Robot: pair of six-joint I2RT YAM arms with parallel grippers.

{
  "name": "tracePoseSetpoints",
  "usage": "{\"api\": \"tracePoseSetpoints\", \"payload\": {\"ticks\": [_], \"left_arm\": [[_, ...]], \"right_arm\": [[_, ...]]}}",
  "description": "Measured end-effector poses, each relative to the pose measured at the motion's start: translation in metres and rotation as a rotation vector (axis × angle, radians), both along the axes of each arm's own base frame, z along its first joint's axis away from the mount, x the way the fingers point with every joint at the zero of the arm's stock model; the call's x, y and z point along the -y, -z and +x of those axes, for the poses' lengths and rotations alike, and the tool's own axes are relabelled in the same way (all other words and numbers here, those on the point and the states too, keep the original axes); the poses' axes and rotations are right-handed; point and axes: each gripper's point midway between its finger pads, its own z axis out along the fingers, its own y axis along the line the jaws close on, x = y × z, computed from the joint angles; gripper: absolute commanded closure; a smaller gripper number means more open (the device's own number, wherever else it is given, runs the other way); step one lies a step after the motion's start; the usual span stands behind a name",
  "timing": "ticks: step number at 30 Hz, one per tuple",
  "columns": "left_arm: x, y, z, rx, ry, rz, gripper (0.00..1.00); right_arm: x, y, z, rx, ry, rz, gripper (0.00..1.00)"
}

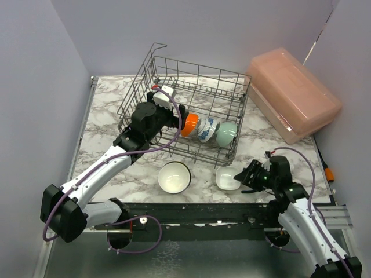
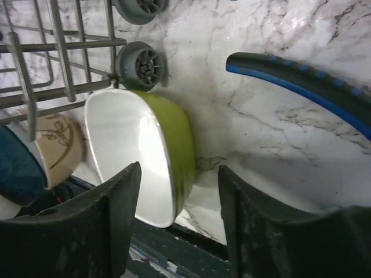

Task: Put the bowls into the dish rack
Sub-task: Pick up the bowl from the center of the board.

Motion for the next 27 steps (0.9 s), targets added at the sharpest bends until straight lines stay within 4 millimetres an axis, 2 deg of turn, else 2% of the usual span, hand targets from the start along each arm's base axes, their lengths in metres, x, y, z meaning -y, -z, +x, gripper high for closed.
{"api": "tracePoseSetpoints", "payload": {"ticks": [2,4,8,12,19,27], "left_arm": [[0.0,0.001,0.0,-0.003,0.0,0.002,0.01],[0.0,0.001,0.0,-0.003,0.0,0.002,0.01],[0.0,0.001,0.001,-0.003,0.0,0.002,0.01],[0.0,0.001,0.001,-0.003,0.0,0.002,0.01],[-0.001,0.001,0.001,-0.003,-0.003,0.002,0.01],[-0.001,0.002,0.001,-0.005,-0.004,0.003,0.01]], "right_arm": [[0.0,0.005,0.001,-0.006,0.0,0.0,0.57],[-0.001,0.007,0.003,-0.004,-0.002,0.002,0.59],[-0.003,0.004,0.009,0.02,-0.003,0.01,0.73],[-0.004,0.002,0.012,0.037,-0.005,0.015,0.73],[-0.004,0.007,0.014,0.013,-0.007,0.011,0.68],[-0.007,0.012,0.015,-0.018,-0.02,0.017,0.69]]}}
